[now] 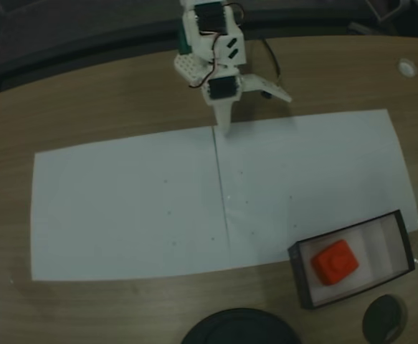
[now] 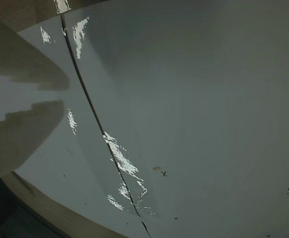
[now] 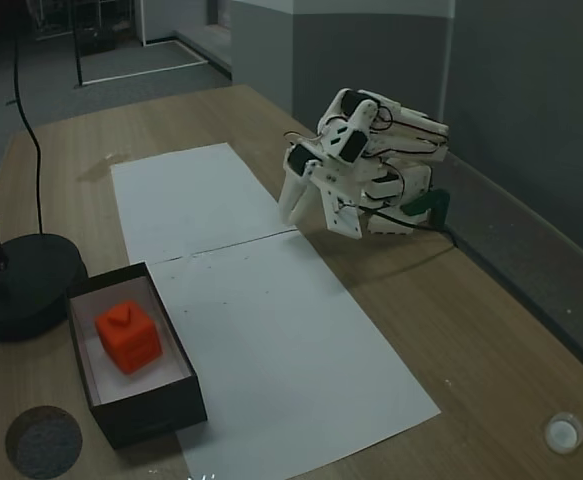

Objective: Grab a orange square and put it in the box.

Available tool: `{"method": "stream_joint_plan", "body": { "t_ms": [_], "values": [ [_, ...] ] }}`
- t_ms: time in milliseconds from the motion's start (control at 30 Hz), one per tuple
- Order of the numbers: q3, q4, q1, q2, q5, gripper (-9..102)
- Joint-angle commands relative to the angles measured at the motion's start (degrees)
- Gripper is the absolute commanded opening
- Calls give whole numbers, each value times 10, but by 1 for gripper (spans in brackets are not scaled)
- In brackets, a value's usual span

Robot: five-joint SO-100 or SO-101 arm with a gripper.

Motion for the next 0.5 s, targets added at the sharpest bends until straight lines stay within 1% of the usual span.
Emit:
{"method": "stream_joint_plan", "body": {
  "t_ms": [0, 133, 467],
  "values": [
    [-40, 12, 0, 11, 2, 0],
    [-40, 12, 2, 11, 18, 0],
    [-40, 12, 2, 11, 17, 0]
  ]
}}
